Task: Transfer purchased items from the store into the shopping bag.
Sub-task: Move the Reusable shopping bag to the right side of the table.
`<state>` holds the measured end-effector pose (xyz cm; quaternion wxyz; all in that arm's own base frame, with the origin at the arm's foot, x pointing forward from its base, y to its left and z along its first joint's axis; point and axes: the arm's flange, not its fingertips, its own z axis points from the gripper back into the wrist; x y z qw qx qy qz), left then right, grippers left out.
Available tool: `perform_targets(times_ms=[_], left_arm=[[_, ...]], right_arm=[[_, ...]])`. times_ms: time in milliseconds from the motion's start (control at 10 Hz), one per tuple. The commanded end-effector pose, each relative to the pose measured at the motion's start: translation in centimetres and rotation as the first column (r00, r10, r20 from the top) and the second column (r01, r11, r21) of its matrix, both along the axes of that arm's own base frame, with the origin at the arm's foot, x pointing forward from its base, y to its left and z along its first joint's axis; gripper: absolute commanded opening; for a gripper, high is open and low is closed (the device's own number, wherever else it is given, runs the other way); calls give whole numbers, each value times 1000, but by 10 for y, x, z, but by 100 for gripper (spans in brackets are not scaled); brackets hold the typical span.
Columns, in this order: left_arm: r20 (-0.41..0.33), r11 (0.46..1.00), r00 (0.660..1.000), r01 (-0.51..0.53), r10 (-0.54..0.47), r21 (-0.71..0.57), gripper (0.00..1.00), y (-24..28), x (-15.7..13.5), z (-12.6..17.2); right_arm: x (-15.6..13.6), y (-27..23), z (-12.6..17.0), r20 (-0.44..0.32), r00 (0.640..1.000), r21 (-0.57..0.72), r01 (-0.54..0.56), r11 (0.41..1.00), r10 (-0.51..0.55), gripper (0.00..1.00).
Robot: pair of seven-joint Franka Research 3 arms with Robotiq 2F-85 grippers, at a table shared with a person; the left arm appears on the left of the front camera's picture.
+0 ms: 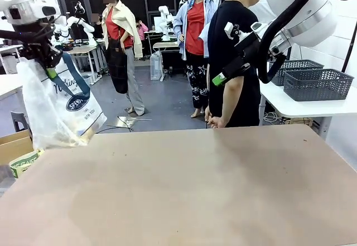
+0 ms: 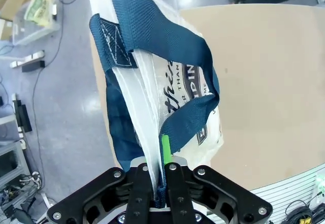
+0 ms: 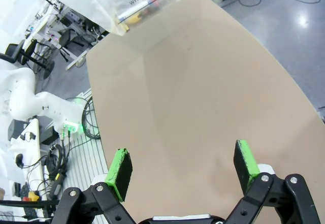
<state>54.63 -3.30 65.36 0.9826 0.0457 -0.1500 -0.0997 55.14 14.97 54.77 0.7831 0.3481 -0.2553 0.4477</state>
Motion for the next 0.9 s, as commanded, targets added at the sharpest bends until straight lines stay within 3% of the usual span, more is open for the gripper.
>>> perform_targets(times_ms=[0, 400, 800], left_arm=[[60, 1000, 998, -6, 6, 4, 0, 27, 2, -12], [92, 999, 994, 52, -53, 11, 0, 64, 4, -38], [122, 998, 992, 22, -14, -61, 0, 89, -10, -77]], right_arm=[[2, 2, 0, -7, 1000, 15, 0, 1000, 0, 100], [2, 2, 0, -7, 1000, 15, 0, 1000, 0, 100], [2, 2, 0, -7, 1000, 15, 0, 1000, 0, 100]])
